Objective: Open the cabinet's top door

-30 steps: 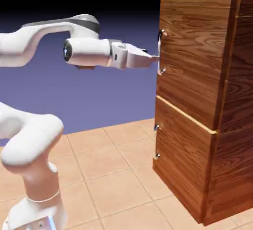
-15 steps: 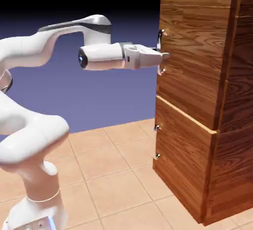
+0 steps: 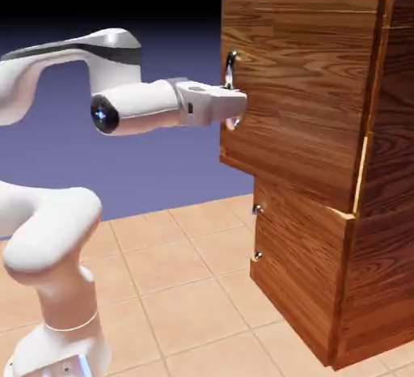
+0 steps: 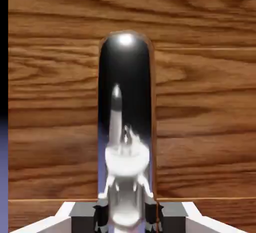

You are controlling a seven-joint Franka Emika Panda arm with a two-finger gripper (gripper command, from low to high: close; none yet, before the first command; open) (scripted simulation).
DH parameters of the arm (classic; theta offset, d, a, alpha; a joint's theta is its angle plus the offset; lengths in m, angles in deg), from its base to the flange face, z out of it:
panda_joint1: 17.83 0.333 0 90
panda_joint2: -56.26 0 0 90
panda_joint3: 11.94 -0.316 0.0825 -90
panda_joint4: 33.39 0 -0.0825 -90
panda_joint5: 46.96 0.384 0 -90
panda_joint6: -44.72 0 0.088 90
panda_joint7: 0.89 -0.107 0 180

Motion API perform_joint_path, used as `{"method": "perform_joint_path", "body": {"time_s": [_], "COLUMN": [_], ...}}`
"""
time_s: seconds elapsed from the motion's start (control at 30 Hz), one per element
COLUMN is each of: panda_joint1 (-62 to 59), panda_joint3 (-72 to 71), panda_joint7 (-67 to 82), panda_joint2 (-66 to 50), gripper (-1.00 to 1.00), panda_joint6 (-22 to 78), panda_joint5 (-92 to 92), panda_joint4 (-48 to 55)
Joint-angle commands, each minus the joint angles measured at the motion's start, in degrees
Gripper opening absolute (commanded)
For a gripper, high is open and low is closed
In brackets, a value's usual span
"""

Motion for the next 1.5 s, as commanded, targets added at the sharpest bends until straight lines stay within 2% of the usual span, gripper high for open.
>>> {"method": "perform_joint_path", "body": {"time_s": [0.0,0.33,0.63,0.93,1.2,1.47], "panda_joint1": [0.38,1.21,3.19,13.36,29.24,45.85], "panda_joint3": [2.08,22.84,41.53,60.22,76.35,90.07], "panda_joint7": [-0.12,0.19,2.99,7.04,9.95,10.60], "panda_joint2": [0.50,1.30,-5.76,-18.30,-28.20,-32.11], "gripper": [-1.00,-1.00,-1.00,-1.00,-1.00,-1.00], "panda_joint6": [1.51,17.74,33.80,51.86,67.16,77.54], "panda_joint5": [-2.06,-21.99,-38.78,-52.84,-60.46,-64.58], "panda_joint4": [-0.60,-2.23,3.41,17.07,32.83,46.00]}}
